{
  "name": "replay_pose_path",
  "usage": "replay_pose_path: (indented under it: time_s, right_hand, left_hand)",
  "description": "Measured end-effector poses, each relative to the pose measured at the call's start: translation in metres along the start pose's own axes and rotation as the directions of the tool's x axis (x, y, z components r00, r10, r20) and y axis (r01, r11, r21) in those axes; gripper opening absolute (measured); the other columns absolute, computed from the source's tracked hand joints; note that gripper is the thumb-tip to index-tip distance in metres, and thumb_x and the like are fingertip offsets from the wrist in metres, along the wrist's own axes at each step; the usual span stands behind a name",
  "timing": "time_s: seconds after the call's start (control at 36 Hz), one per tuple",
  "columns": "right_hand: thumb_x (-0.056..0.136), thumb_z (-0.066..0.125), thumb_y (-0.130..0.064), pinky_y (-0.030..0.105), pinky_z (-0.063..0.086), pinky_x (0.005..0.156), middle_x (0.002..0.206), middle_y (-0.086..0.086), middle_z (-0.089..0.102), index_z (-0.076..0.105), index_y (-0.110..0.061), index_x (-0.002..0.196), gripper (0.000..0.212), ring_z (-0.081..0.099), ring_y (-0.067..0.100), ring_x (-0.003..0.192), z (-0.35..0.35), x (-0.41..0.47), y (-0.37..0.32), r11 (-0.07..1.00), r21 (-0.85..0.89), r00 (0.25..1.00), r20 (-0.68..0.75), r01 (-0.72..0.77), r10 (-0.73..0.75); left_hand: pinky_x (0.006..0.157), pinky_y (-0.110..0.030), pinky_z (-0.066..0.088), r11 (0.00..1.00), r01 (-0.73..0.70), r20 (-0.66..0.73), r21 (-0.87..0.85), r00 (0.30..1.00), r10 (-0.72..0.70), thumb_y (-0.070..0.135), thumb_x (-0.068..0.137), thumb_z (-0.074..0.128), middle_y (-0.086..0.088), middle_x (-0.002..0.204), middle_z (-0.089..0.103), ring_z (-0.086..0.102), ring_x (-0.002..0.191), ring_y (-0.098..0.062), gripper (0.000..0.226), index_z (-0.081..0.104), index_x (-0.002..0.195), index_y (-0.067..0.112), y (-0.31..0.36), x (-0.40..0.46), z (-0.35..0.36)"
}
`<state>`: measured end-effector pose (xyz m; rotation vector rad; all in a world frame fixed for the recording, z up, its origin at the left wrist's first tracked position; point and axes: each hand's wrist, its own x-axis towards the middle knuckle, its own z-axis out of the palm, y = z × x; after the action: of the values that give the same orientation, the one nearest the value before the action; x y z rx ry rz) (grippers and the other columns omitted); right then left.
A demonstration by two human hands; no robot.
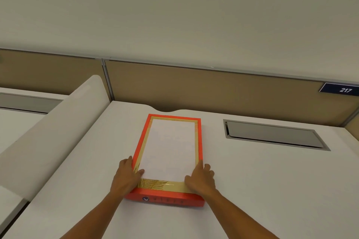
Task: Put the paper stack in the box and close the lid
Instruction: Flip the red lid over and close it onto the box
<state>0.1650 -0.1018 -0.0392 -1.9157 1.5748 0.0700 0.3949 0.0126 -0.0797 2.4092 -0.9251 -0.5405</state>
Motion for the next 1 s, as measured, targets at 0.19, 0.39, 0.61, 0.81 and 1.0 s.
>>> replay_pose_path:
  time_s: [0.19, 0.39, 0.61, 0.81, 1.0]
  right_hand:
    - [0.096, 0.050, -0.047, 0.046, 0.011, 0.123, 0.168, 0.012, -0.004, -0.001, -0.013, 0.160, 0.088, -0.004, 0.035, 0.154, 0.002, 0.022, -0.011, 0.969, -0.153, 0.971, -0.104, 0.197, -0.213]
    - [0.097, 0.035, -0.064, 0.045, 0.002, 0.124, 0.169, 0.009, -0.009, -0.002, -0.015, 0.160, 0.088, -0.008, 0.032, 0.154, 0.000, 0.050, -0.020, 0.907, -0.291, 0.930, -0.116, 0.304, -0.349]
    - [0.093, 0.019, -0.073, 0.044, -0.005, 0.123, 0.168, 0.009, -0.010, -0.003, -0.014, 0.160, 0.092, -0.013, 0.031, 0.154, 0.007, 0.079, -0.020, 0.875, -0.364, 0.913, -0.130, 0.319, -0.387]
    - [0.092, 0.013, -0.073, 0.039, -0.013, 0.118, 0.169, 0.010, -0.006, 0.000, -0.013, 0.160, 0.091, -0.011, 0.030, 0.154, 0.021, 0.087, -0.009, 0.857, -0.406, 0.902, -0.153, 0.316, -0.404]
    - [0.090, 0.005, -0.075, 0.042, -0.011, 0.120, 0.168, 0.010, -0.009, -0.002, -0.012, 0.160, 0.094, -0.013, 0.031, 0.154, 0.027, 0.088, -0.006, 0.834, -0.460, 0.899, -0.149, 0.305, -0.412]
  left_hand:
    - [0.122, -0.046, 0.008, 0.913, -0.302, 0.055, 0.274, 0.953, 0.299, 0.061, 0.092, 0.041, -0.008, 0.165, 0.005, 0.004, 0.152, -0.029, 0.084, 0.008, 0.156, 0.017, 0.018, 0.013, 0.008]
    - [0.122, -0.046, -0.004, 0.804, -0.426, 0.144, 0.415, 0.903, 0.404, 0.082, 0.072, -0.001, -0.004, 0.165, -0.009, -0.012, 0.151, -0.026, 0.102, -0.003, 0.155, 0.024, 0.057, 0.027, 0.016]
    - [0.122, -0.053, -0.004, 0.763, -0.382, 0.152, 0.522, 0.921, 0.358, 0.083, 0.071, -0.007, -0.006, 0.165, -0.010, -0.013, 0.150, -0.033, 0.099, -0.008, 0.154, 0.029, 0.064, 0.041, 0.026]
    - [0.119, -0.055, -0.007, 0.763, -0.388, 0.161, 0.517, 0.919, 0.359, 0.086, 0.065, -0.018, -0.007, 0.165, -0.010, -0.012, 0.150, -0.036, 0.102, -0.008, 0.153, 0.035, 0.053, 0.050, 0.034]
    - [0.117, -0.056, -0.010, 0.757, -0.394, 0.155, 0.522, 0.916, 0.369, 0.086, 0.068, -0.015, -0.007, 0.165, -0.012, -0.014, 0.150, -0.036, 0.099, -0.008, 0.153, 0.036, 0.047, 0.053, 0.039]
